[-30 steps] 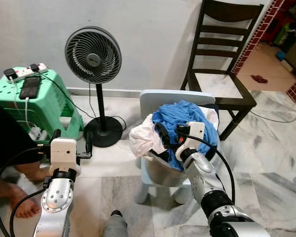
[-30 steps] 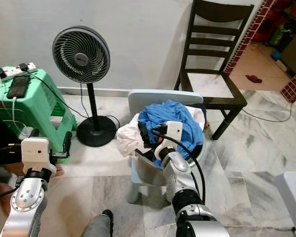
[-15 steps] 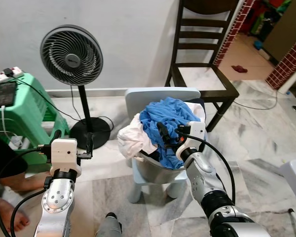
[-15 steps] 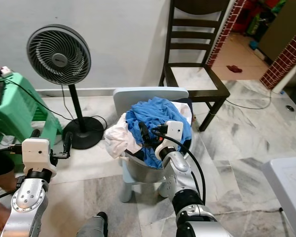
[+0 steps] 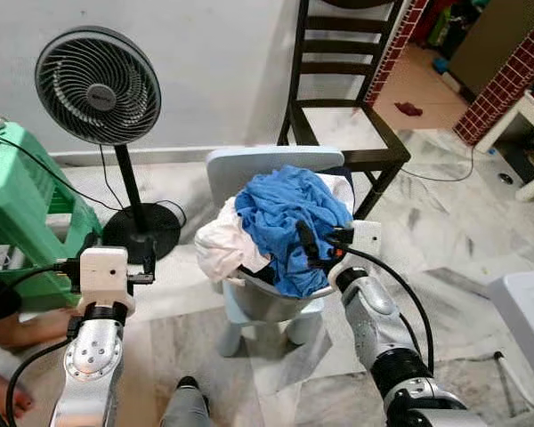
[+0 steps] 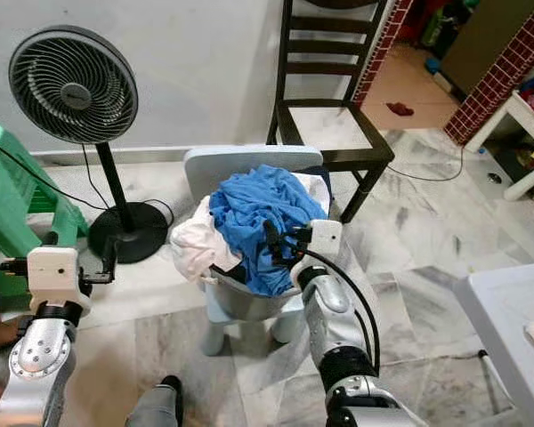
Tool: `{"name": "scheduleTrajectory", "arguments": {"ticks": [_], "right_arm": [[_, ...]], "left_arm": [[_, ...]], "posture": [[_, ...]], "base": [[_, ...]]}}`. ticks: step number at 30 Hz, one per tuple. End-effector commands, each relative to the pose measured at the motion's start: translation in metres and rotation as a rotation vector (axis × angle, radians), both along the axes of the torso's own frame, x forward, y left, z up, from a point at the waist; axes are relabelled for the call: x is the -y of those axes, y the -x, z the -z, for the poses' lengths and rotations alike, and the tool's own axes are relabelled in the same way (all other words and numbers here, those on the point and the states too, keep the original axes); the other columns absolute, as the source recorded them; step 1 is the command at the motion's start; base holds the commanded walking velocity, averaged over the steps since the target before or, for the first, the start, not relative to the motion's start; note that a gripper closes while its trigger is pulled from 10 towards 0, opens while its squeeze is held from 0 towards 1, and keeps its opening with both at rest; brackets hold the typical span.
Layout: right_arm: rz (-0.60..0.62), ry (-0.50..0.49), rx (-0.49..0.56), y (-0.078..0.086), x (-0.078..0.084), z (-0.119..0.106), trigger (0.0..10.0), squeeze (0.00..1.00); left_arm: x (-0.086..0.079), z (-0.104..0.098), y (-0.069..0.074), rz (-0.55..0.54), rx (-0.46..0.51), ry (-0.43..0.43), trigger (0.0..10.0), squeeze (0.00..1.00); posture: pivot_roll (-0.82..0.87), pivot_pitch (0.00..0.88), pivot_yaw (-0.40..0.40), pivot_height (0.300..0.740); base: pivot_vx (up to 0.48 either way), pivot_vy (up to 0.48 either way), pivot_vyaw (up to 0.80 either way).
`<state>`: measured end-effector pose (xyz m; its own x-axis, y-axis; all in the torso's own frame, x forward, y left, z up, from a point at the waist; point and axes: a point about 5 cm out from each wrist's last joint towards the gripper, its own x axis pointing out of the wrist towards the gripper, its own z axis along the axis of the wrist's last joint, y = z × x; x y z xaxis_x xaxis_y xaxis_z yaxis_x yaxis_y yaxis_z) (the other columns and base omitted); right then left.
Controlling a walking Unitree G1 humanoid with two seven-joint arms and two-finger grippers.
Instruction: Hang hanger
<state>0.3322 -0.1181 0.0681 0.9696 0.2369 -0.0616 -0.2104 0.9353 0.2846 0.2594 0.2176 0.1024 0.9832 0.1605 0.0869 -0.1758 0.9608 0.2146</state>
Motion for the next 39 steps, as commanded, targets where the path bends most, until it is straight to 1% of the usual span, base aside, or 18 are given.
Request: {"name": "scheduleTrajectory", "arguments": {"ticks": [1,8,11,12,16,20,23,25,26,27,28,29,30,31,35,36,39], "right_arm": [[0.025,0.031,-0.014,0.004,0.01,0.005,10.0,0.0],[0.003,0.05,-0.03,0.008,0.013,0.007,10.0,0.0],[-0.063,0.021,-0.041,0.009,0.01,0.006,10.0,0.0],[-0.063,0.021,-0.041,0.009,0.01,0.006,10.0,0.0],[-0.166,-0.023,-0.015,0.007,-0.001,-0.003,10.0,0.0],[-0.242,-0.083,-0.028,0.006,-0.01,-0.007,10.0,0.0],[-0.277,-0.093,-0.033,0.005,-0.021,-0.008,10.0,0.0],[-0.28,-0.096,-0.037,0.005,-0.024,-0.008,10.0,0.0],[-0.291,-0.095,-0.034,0.005,-0.031,-0.008,10.0,0.0],[-0.291,-0.095,-0.034,0.005,-0.031,-0.008,10.0,0.0],[-0.307,-0.081,-0.029,0.006,-0.041,-0.009,5.1,0.0],[-0.313,-0.061,-0.023,0.007,-0.047,-0.009,4.6,0.0],[-0.313,-0.052,-0.021,0.007,-0.049,-0.009,3.1,0.0],[-0.305,-0.034,-0.027,0.007,-0.053,-0.009,0.0,0.0],[-0.263,-0.01,-0.027,0.007,-0.06,-0.009,0.0,0.0],[-0.263,-0.01,-0.027,0.007,-0.06,-0.009,0.0,0.0],[-0.207,0.022,-0.022,0.003,-0.057,-0.01,0.0,0.0]], "left_arm": [[-0.002,0.004,-0.001,-0.006,-0.021,0.008,10.0,0.0],[-0.002,0.003,-0.002,-0.003,-0.017,0.009,10.0,0.0],[-0.002,0.003,-0.002,-0.003,-0.007,0.011,10.0,0.0],[-0.002,0.003,-0.002,-0.003,-0.007,0.011,10.0,0.0],[0.004,0.005,0.002,0.012,-0.009,0.014,10.0,0.0],[0.01,0.008,0.005,0.03,-0.019,0.016,10.0,0.0],[0.015,0.009,0.008,0.046,-0.023,0.015,10.0,0.0],[0.016,0.009,0.008,0.048,-0.024,0.014,10.0,0.0],[0.017,0.009,0.009,0.051,-0.026,0.014,10.0,0.0],[0.017,0.009,0.009,0.051,-0.026,0.014,10.0,0.0],[0.018,0.009,0.01,0.055,-0.028,0.012,10.0,0.0],[0.018,0.009,0.01,0.057,-0.028,0.011,10.0,0.0],[0.018,0.009,0.01,0.058,-0.027,0.011,10.0,0.0],[0.018,0.008,0.01,0.057,-0.027,0.01,10.0,0.0],[0.017,0.007,0.011,0.054,-0.028,0.005,10.0,0.0],[0.017,0.007,0.011,0.054,-0.028,0.005,10.0,0.0],[0.016,0.006,0.012,0.049,-0.026,0.002,10.0,0.0]], "posture": [[0.38,0.275,-0.196,0.74],[0.36,0.3,-0.214,0.74],[0.36,0.305,-0.219,0.74],[0.36,0.305,-0.219,0.74],[0.37,0.304,-0.213,0.74],[0.38,0.306,-0.206,0.74],[0.39,0.312,-0.196,0.74],[0.39,0.312,-0.196,0.74],[0.39,0.318,-0.192,0.74],[0.39,0.318,-0.192,0.74],[0.4,0.322,-0.188,0.74],[0.4,0.322,-0.188,0.74],[0.4,0.327,-0.186,0.74],[0.4,0.329,-0.186,0.74],[0.41,0.336,-0.185,0.74],[0.41,0.336,-0.185,0.74],[0.41,0.338,-0.184,0.74]], "base": [[0.0,0.0,0.0],[0.0,0.0,0.0],[0.0,0.0,0.0],[0.0,0.0,0.0],[0.0,0.0,0.0],[0.0,0.0,0.0],[0.0,0.0,0.0],[0.0,0.0,0.0],[0.0,0.0,0.0],[0.0,0.0,0.0],[0.0,0.0,0.0],[0.0,0.0,0.0],[0.0,0.0,0.0],[0.0,0.0,0.0],[0.0,0.0,0.0],[0.0,0.0,0.0],[0.0,0.0,0.0]]}}
